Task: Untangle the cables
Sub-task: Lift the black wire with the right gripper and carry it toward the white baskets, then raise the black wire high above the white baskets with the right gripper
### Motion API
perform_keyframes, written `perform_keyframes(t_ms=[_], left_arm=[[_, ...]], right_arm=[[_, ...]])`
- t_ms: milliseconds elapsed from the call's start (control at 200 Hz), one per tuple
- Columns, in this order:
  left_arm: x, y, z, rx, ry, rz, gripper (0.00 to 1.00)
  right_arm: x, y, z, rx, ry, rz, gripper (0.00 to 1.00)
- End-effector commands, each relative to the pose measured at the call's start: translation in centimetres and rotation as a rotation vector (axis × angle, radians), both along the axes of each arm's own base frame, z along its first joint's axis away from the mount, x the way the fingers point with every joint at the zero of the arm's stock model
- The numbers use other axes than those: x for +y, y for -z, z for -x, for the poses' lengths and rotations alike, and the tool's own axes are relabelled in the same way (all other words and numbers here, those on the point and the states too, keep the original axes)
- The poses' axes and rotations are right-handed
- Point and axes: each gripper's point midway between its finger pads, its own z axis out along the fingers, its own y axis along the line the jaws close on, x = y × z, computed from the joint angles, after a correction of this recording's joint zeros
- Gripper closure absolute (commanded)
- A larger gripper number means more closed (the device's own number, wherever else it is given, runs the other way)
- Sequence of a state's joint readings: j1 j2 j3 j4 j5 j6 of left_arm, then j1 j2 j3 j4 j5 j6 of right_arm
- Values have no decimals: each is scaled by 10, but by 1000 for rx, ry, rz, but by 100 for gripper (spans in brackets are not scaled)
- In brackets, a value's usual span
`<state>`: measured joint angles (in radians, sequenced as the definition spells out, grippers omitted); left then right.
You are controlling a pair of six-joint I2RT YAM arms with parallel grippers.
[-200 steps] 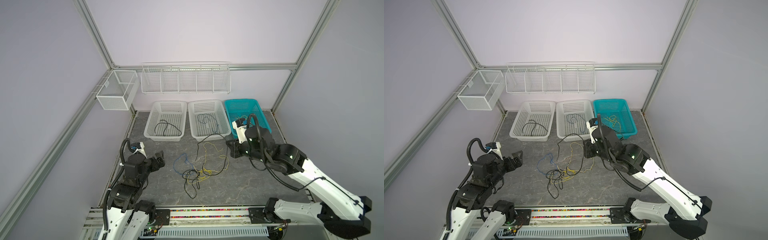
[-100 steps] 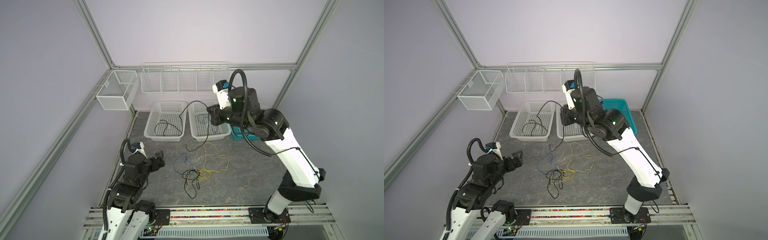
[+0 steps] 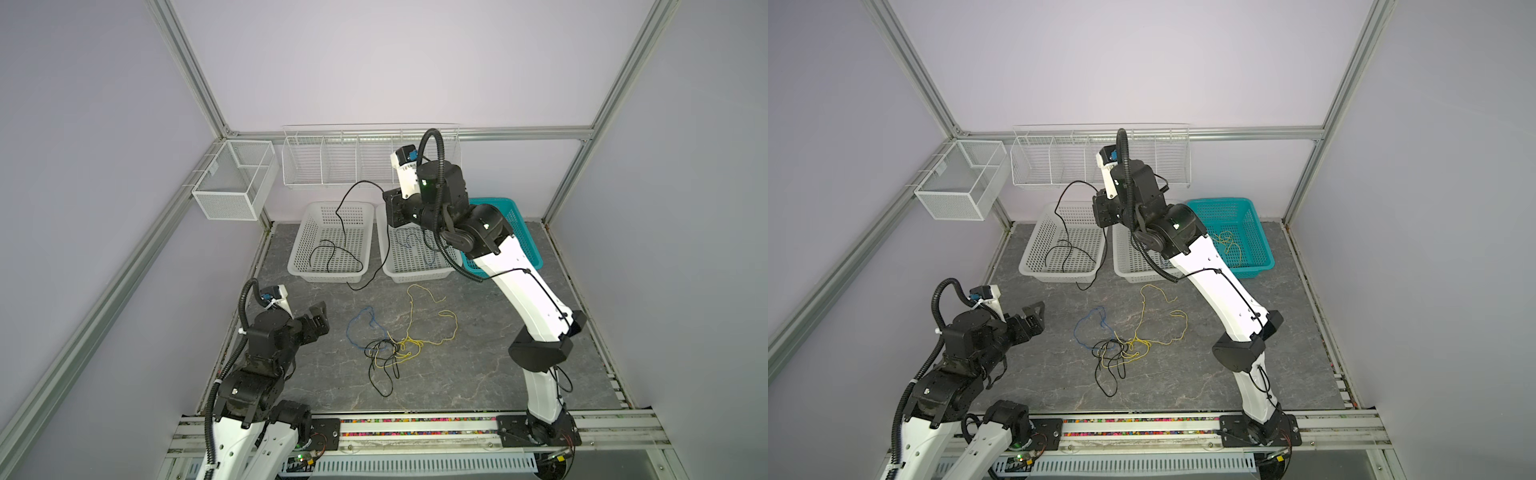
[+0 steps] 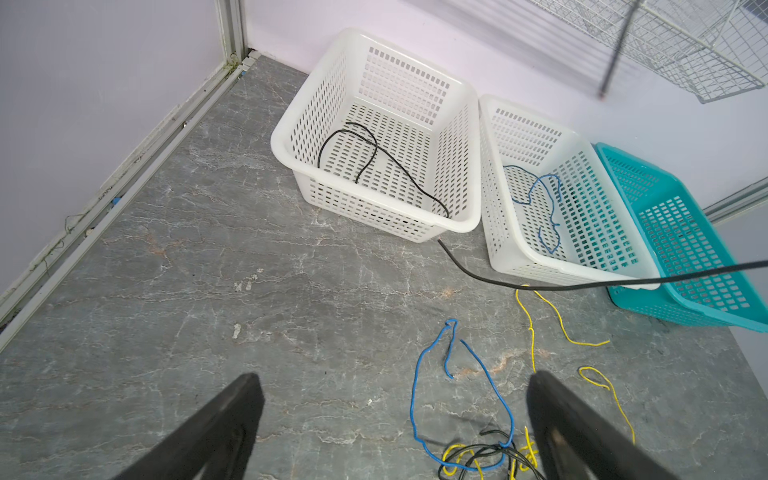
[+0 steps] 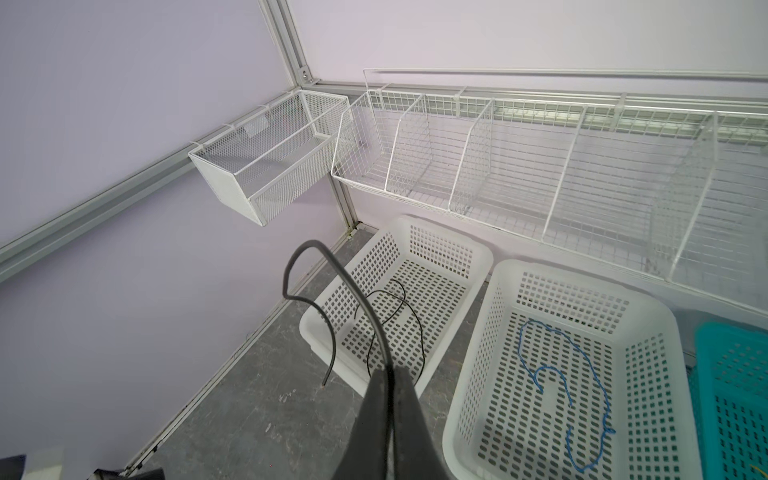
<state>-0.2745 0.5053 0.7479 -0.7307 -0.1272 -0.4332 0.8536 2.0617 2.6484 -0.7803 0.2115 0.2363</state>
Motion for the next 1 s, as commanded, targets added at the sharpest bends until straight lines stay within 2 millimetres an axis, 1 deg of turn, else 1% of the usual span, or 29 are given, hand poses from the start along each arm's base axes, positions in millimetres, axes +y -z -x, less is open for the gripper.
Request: perform_keyframes(t_ms=[0,40,160,365,520,635,695,785,920,995], left_arm=[[2,-2,0,-18,-4,-8,0],[1,-1,0,-17,-3,-7,0],[0,-2,0,-20,6,-3,0],[-3,-2,0,-21,20,0,0],[-4,-3,0,-25,24,4,0],[-4,-3,0,-27,25,3,0],[-4,-3,0,-28,26,5,0],[-4,-3,1,-28,28,5,0],[-5,-4,1,-30,30,6,0],[-5,-4,1,-30,30,6,0]], right_arm=[[10,-29,-14,-93,-16,-106,93],[10,-25,-22,-85,-7,-119,93],[11,-23,-36,-65,-3,-172,93],[12,-30,-46,-93,6,-220,93],[11,-44,-45,-101,-9,-281,93],[11,-62,-34,-105,-54,-339,93],[11,-68,-30,-110,-67,-359,93],[9,-70,-31,-113,-68,-368,93],[7,-67,-36,-100,-57,-373,93],[2,-74,-34,-111,-52,-386,93]])
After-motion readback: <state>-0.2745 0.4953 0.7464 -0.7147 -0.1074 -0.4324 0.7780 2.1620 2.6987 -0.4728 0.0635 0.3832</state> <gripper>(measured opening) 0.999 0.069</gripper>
